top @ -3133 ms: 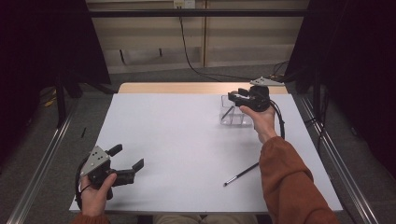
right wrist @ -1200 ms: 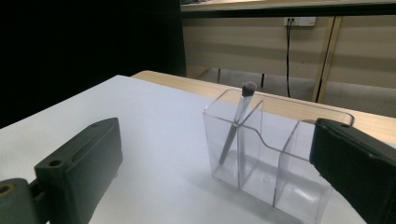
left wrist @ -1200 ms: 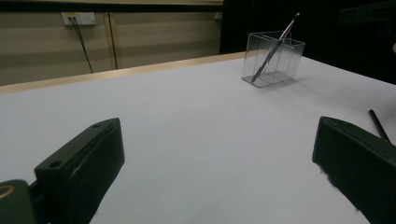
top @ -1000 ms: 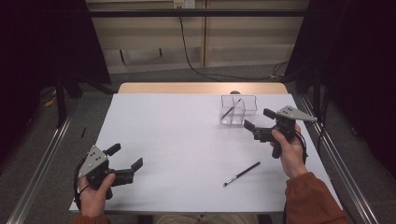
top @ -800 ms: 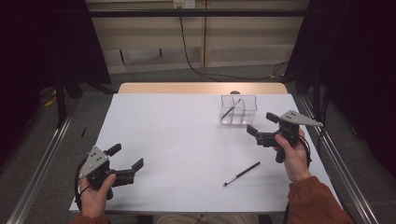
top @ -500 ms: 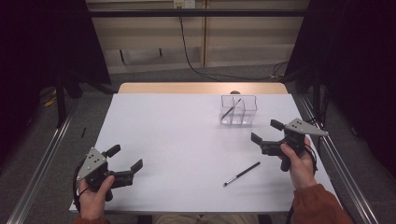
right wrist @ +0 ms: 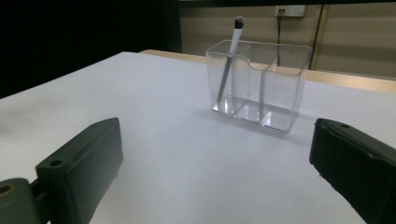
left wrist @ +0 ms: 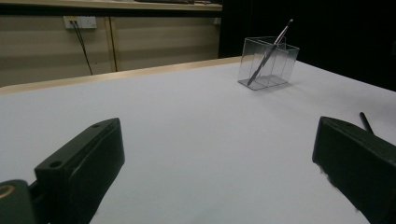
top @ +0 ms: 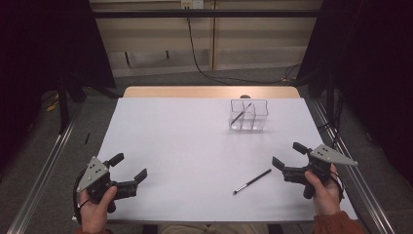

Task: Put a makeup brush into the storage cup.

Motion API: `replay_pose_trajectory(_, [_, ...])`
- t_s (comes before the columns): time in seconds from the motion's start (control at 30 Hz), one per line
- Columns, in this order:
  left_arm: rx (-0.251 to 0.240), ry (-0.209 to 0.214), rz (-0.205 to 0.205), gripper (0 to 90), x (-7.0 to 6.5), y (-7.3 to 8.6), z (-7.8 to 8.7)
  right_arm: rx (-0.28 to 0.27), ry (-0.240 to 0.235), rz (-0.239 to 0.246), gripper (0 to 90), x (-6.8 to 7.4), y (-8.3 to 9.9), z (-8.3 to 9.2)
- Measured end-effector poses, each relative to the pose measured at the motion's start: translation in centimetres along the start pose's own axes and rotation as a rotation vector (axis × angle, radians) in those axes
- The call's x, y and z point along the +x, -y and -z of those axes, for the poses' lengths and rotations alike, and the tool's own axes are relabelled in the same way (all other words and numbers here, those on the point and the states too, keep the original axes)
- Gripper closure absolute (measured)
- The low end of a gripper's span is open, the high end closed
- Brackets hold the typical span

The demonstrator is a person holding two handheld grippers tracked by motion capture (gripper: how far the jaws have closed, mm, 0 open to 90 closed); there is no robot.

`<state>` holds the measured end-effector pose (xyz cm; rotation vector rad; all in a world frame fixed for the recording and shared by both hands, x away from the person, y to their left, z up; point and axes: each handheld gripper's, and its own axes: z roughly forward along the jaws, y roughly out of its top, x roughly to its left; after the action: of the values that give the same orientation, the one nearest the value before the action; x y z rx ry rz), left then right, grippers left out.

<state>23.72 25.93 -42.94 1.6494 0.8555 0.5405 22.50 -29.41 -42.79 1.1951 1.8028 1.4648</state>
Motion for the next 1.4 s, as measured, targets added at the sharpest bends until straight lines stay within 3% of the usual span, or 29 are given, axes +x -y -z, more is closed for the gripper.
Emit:
replay_pose_trajectory(0.33, [-0.027, 0.006, 0.024, 2.4, 0.1, 0.1, 0.4, -0.007, 0.012, -0.008, 1.9, -0.3, 1.2, 2.3])
replay_pose_trajectory(0.4, [-0.033, 0.004, 0.038, 2.4, 0.1, 0.1, 0.4, -0.009, 0.016, -0.007, 1.9, -0.2, 1.3, 2.3])
replay_pose_trajectory(0.7, [-0.006, 0.004, 0.008, 2.4, 0.2, 0.2, 0.2, -0.015, 0.002, 0.000, 1.6, -0.3, 1.3, 2.3])
replay_pose_trajectory(0.97, [-0.007, -0.002, 0.013, 2.4, 0.4, 0.3, 0.5, -0.019, -0.015, 0.020, 0.7, 0.0, 1.1, 1.9])
replay_pose_trajectory(1.17, [-0.011, -0.011, 0.010, 2.4, 0.2, 0.1, 0.5, 0.011, -0.056, 0.057, 0.6, 0.6, 0.7, 1.4])
replay_pose_trajectory(1.4, [-0.006, -0.013, 0.000, 2.4, 0.2, 0.1, 0.5, 0.057, -0.146, 0.086, 0.7, 1.4, 0.0, 0.7])
